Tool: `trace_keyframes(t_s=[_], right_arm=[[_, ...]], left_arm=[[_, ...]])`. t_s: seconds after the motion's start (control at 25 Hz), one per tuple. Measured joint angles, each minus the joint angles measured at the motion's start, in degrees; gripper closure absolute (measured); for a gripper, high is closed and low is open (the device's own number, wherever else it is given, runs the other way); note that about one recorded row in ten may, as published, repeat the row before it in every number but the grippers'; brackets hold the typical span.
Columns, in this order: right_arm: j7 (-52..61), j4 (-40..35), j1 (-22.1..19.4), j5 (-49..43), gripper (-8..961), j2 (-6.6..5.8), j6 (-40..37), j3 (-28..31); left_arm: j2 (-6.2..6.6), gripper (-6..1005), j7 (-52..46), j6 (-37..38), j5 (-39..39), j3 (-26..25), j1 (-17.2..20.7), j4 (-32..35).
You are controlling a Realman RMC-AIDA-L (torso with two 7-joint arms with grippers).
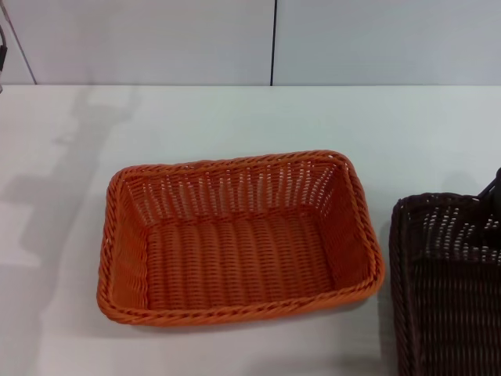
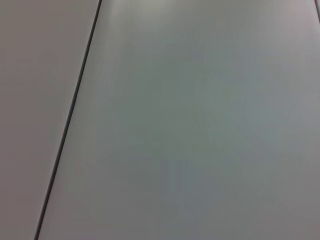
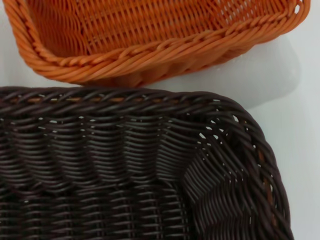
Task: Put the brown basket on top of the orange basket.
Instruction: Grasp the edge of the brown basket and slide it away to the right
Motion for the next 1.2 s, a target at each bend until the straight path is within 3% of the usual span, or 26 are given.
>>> trace_keyframes(t_s=[0.36,0.56,0.88,1.2], right_arm=[[0.2,-8.0,-1.9,0.2,669,0.86,9.7,1.4],[0.7,-10.4,-2.3,0.1,790,1.32,11.0,1.9],[0.6,-13.4,-2.2,4.4,796,1.40,14.6,2.9],[1.4,-16.3,-4.1,21.2,801,-2.10,16.2,-0.1]], left_arm=[[0.15,154,0.0,0.1,0.0,-0.3,0.2,-0.1],[0.16,155,0.1,0.1,0.0,-1.0,0.3,-0.1],[0.15,155,0.5,0.0,0.1,-1.7,0.4,-0.1],[0.21,155,0.5,0.0,0.1,-3.2,0.7,-0.5]])
